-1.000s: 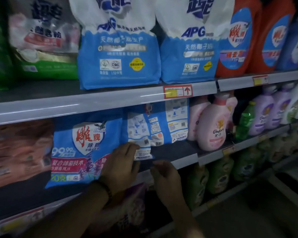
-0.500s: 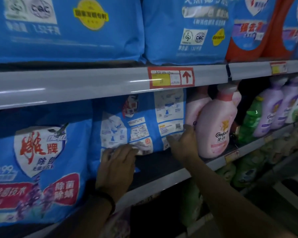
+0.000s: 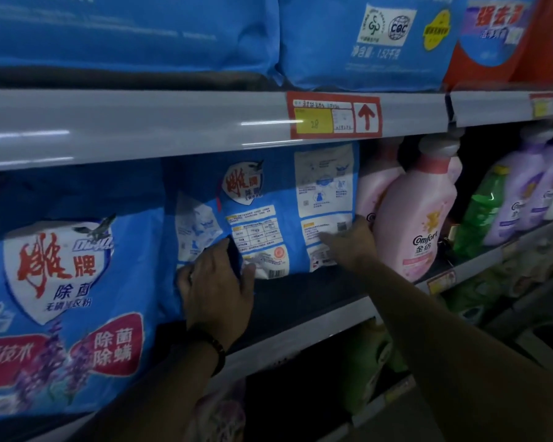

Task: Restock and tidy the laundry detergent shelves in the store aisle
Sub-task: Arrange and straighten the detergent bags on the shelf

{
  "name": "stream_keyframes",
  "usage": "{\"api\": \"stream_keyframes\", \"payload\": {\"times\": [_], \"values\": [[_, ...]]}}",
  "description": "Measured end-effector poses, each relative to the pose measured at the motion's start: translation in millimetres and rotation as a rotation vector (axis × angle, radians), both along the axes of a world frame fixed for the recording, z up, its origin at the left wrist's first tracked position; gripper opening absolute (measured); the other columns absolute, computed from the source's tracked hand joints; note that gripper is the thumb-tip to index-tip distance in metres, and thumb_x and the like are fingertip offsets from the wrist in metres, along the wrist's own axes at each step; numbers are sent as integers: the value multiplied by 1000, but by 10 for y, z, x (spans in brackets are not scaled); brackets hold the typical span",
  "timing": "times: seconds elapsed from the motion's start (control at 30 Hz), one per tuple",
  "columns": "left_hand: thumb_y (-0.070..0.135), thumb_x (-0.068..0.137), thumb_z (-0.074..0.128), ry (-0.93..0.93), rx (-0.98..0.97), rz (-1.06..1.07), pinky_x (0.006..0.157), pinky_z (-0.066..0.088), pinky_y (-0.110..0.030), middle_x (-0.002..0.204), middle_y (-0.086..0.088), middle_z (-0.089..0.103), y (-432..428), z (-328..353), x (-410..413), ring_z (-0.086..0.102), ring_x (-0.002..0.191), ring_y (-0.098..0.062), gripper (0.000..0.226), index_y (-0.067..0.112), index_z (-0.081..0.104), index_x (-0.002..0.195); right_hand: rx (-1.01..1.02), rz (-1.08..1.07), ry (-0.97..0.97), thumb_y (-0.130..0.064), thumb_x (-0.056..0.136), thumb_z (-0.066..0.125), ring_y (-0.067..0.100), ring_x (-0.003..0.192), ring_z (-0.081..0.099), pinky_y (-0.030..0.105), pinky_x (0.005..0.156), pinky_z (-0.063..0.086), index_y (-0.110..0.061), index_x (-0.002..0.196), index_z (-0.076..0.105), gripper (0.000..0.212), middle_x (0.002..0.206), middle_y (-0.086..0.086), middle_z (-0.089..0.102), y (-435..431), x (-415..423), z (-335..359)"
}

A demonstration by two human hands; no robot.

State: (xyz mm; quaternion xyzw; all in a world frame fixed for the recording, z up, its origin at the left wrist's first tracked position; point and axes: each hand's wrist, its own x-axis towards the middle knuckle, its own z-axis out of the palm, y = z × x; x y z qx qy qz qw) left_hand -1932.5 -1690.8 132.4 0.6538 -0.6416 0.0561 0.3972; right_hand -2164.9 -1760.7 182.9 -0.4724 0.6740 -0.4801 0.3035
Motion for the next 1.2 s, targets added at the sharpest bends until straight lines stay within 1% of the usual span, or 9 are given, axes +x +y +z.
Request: {"api": "stream_keyframes", "payload": {"times": [0.17, 0.3, 0.4, 0.47, 0.6, 0.77, 0.9, 1.03, 1.2], "values": [[59, 93, 58, 11, 175, -22, 115, 20, -47, 145, 9, 55, -71, 121, -9, 40, 141, -17, 62, 32, 42, 146, 18, 52, 41, -21, 81, 90, 24, 94, 79, 47, 82, 66, -18, 111, 71, 36, 109, 6, 80, 211, -113, 17], [55, 91, 49, 14, 276, -34, 111, 27, -52, 132, 3, 58, -96, 226, -23, 44, 132, -22, 47, 30, 44, 131, -93, 123, -28, -12, 84, 87, 7, 72, 78, 23, 58, 62, -13, 104, 76, 23, 92, 2, 81, 494, -160, 57], [44, 84, 61, 51, 227, -28, 113, 28, -54, 138, -1, 54, 61, 279, -197, 41, 137, -29, 58, 25, 49, 137, -199, 67, 23, -18, 88, 85, 0, 71, 76, 18, 59, 60, -18, 109, 75, 23, 90, -8, 78, 668, -133, 55], [46, 82, 59, 97, 182, -86, 110, 31, -52, 132, 0, 52, 206, 312, -363, 44, 131, -31, 49, 29, 55, 127, -261, -31, 81, -24, 89, 84, 4, 78, 76, 29, 70, 64, -18, 115, 76, 27, 95, -6, 79, 768, -91, 67], [74, 81, 51, 325, 343, -313, 113, 40, -52, 141, 4, 42, 371, 439, -651, 46, 133, -24, 68, 39, 50, 139, -394, -177, 159, -23, 90, 80, 16, 89, 74, 34, 79, 60, -19, 119, 77, 30, 104, -2, 80, 980, 2, 91], [79, 80, 64, 736, 544, -591, 121, 34, -41, 154, 15, 37, 433, 633, -835, 39, 143, -8, 75, 43, 50, 145, -484, -327, 220, -24, 92, 73, 27, 91, 70, 42, 78, 58, -20, 109, 72, 18, 98, 3, 74, 1125, 70, 89], [82, 65, 73, 1007, 629, -775, 100, 44, -26, 153, 20, 47, 416, 798, -855, 50, 135, -2, 82, 53, 54, 140, -531, -347, 268, -19, 95, 69, 32, 89, 63, 35, 69, 44, -12, 100, 66, 9, 92, 8, 63, 1244, 303, 106], [41, 80, 88, 1008, 623, -882, 107, 52, -33, 134, 7, 71, 405, 873, -666, 68, 122, -11, 68, 39, 57, 141, -588, -103, 248, -6, 87, 62, 24, 99, 63, 31, 81, 48, -9, 116, 66, 30, 107, 7, 64, 1483, 696, 14], [46, 91, 75, 805, 376, -504, 94, 55, -30, 110, 18, 76, 516, 796, -475, 71, 106, -6, 24, 43, 70, 114, -419, 358, 124, -12, 84, 68, 9, 111, 68, 27, 92, 55, -11, 123, 69, 40, 117, 2, 72, 1495, 911, -143]]}}
